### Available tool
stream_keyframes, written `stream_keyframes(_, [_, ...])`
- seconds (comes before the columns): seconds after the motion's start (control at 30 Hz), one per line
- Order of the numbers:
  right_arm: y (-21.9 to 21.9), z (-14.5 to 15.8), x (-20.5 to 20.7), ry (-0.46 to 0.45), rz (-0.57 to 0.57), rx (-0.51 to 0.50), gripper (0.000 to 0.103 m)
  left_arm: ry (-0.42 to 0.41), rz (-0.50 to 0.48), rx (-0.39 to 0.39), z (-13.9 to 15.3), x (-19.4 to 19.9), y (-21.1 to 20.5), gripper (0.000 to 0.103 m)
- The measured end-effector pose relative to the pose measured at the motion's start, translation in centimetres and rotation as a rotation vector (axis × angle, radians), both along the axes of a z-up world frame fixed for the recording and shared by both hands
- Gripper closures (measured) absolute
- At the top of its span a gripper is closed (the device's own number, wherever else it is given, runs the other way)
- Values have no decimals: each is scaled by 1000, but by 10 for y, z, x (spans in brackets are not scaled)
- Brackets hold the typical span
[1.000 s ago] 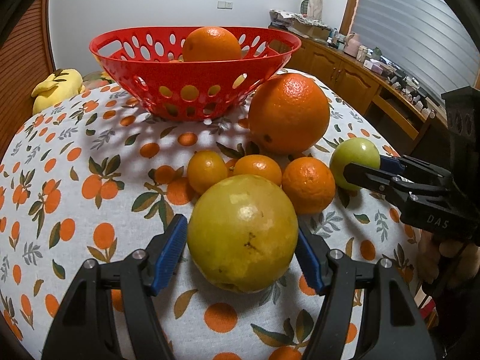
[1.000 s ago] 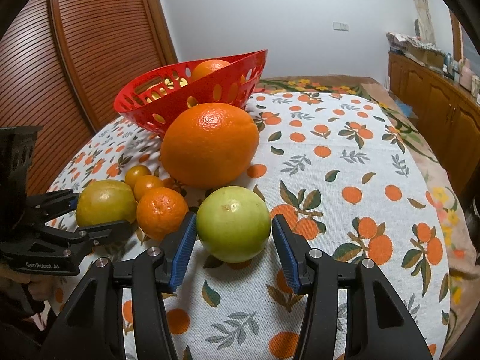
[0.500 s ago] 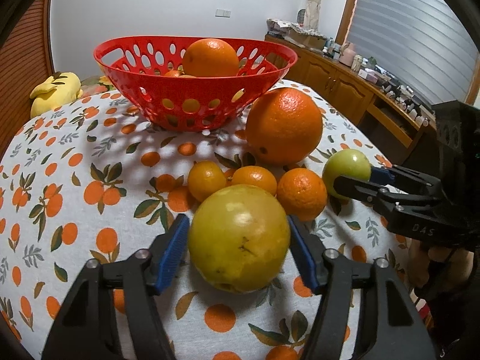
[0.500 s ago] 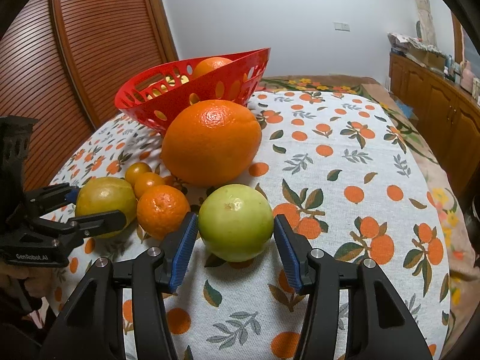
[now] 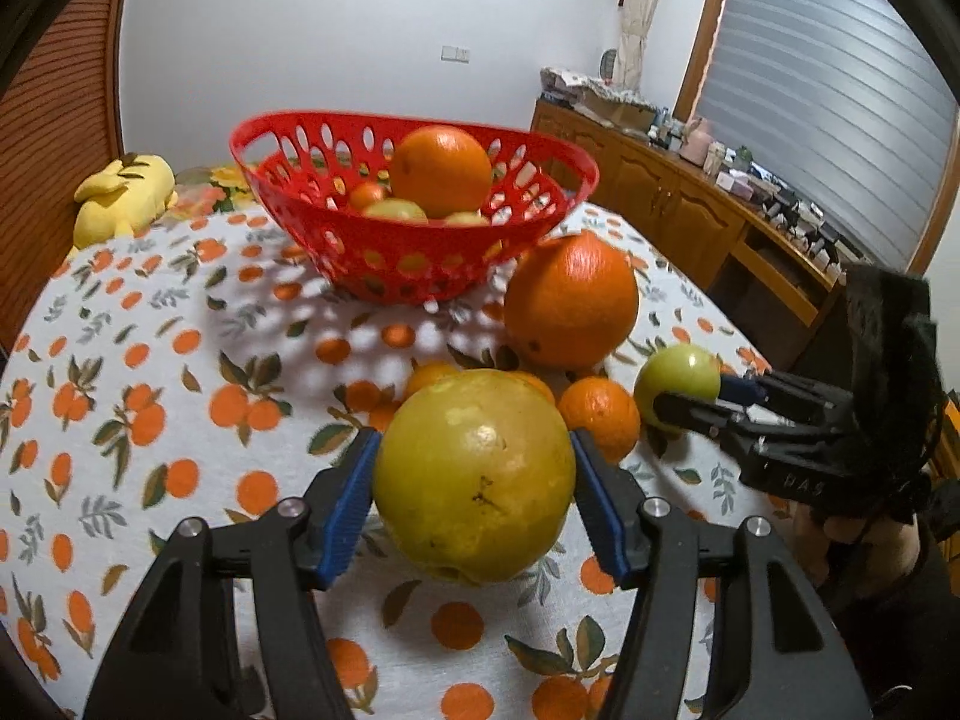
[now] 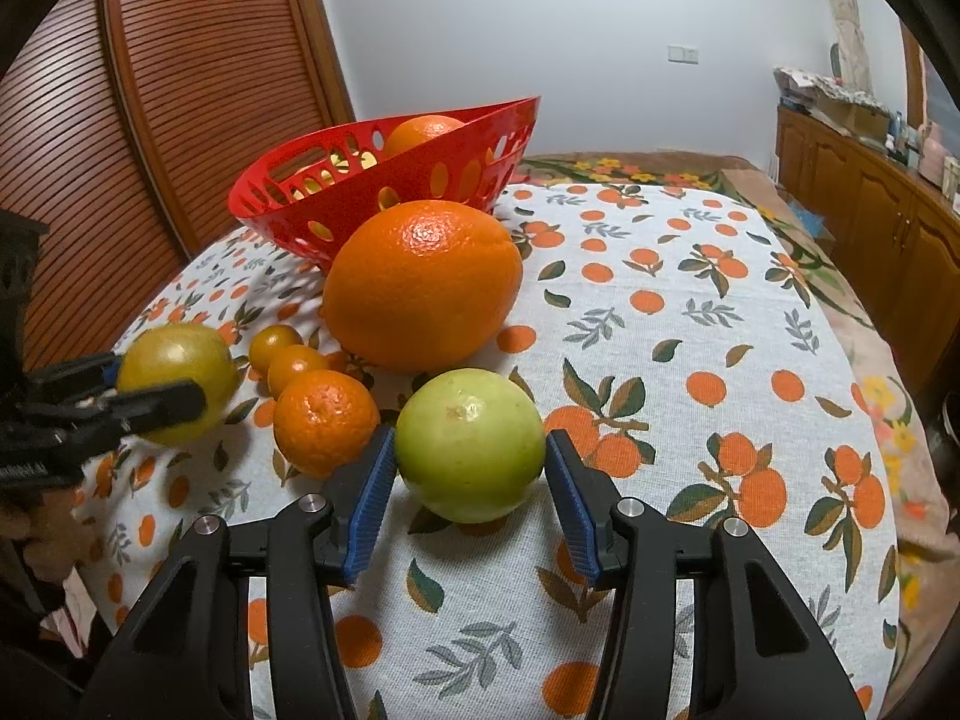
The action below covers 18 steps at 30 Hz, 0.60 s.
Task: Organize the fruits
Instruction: 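Lift the pomelo and lime and carry both over the red basket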
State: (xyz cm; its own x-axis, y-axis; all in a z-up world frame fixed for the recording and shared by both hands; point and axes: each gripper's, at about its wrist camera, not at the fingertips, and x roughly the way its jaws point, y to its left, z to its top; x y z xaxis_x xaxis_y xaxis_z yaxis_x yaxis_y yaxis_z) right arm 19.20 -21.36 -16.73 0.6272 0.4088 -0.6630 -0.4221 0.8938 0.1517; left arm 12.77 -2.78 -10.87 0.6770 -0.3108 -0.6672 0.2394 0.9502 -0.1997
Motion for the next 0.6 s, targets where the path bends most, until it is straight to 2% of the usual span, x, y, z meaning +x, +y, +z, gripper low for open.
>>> stream_keyframes(0.27, [-3,11,-6,-34,2,-2,52,-53,23,-6,22,0,16,42])
stream_keyframes(0.6, [-1,58,-12,-110,41,4,52,-111,34,-15,46,3,26,42])
